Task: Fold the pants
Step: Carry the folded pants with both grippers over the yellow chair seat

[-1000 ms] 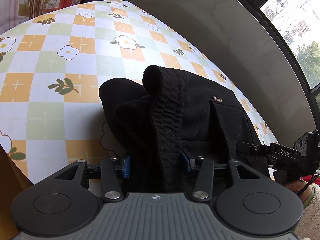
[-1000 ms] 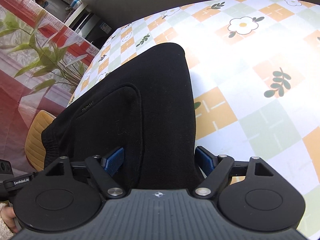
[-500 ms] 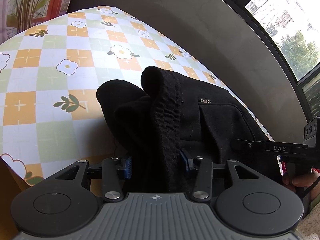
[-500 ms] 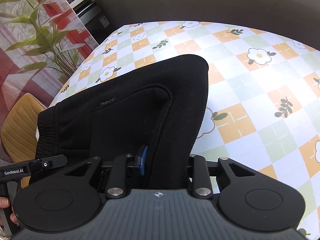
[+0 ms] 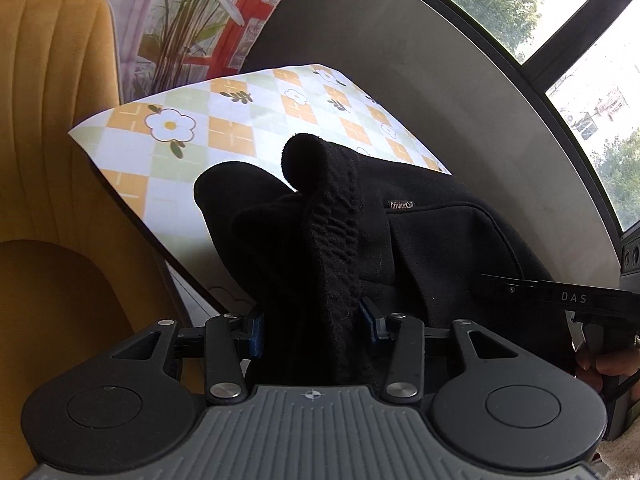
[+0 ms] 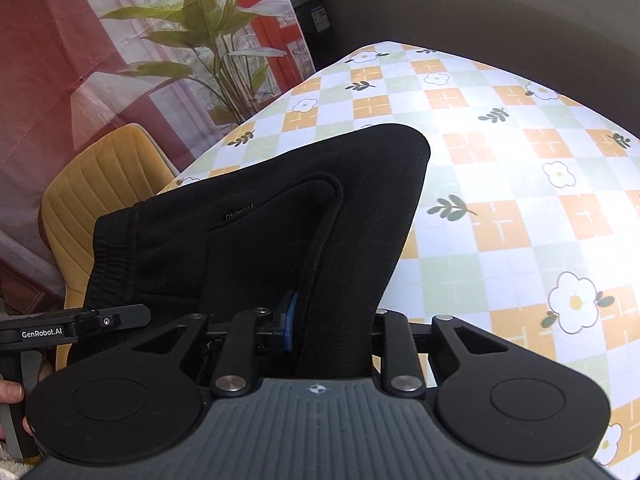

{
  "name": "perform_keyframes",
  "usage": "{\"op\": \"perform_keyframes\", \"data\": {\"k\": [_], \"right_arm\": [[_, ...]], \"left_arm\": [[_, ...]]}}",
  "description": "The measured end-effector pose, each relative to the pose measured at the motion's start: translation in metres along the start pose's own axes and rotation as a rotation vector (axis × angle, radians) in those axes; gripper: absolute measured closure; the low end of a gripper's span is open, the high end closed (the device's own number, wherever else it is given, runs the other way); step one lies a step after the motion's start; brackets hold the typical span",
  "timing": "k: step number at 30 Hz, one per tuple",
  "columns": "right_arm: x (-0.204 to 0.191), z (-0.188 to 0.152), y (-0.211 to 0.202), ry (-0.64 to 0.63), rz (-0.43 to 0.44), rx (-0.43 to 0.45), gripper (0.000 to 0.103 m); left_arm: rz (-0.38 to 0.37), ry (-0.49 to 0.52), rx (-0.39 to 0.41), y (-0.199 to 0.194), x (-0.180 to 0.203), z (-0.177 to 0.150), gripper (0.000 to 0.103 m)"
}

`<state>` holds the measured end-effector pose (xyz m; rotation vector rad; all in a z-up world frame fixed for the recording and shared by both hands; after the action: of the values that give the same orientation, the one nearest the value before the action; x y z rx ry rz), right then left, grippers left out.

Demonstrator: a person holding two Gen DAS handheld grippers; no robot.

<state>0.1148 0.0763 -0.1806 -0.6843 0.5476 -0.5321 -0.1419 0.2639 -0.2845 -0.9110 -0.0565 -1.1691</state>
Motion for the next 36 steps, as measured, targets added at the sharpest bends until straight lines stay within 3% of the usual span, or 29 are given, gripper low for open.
{"op": "perform_keyframes", "data": {"k": [12, 22, 28, 36], "right_arm": [[-0.149, 0.006, 0.094, -0.162, 0.179, -0.054, 0.079], [-0.263, -0.018, 0.161, -0.224, 0.275, -0.107, 0.079], [-0.294, -0.039, 0.190, -0.241, 0.292, -0.155, 0.079], [-0.301, -0.079, 0.240, -0.222, 0.281, -0.238, 0.079]], "left_arm": [[0.184, -0.125, 0.130, -0.095, -0.117, 0.016, 0.057], [0.307, -0.160, 0.148, -0.167, -0.209, 0.023, 0.057], [0.352, -0.188, 0.126, -0.182, -0.236, 0.014, 0.057], [0.381, -0.211, 0.046, -0.158, -0.293, -0.002, 0.057]]}}
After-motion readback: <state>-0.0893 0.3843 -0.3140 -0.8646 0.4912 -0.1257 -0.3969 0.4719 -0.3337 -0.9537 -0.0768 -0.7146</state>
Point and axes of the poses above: each gripper's, at about its wrist camera, not at the fingertips, and y roughly the way its jaws point, x to its right, z to its top, the point moved 5 cm from there along y, roughly the way its jaws point, and after that the axes turned 10 degrees about x, right-handed, at the moved point
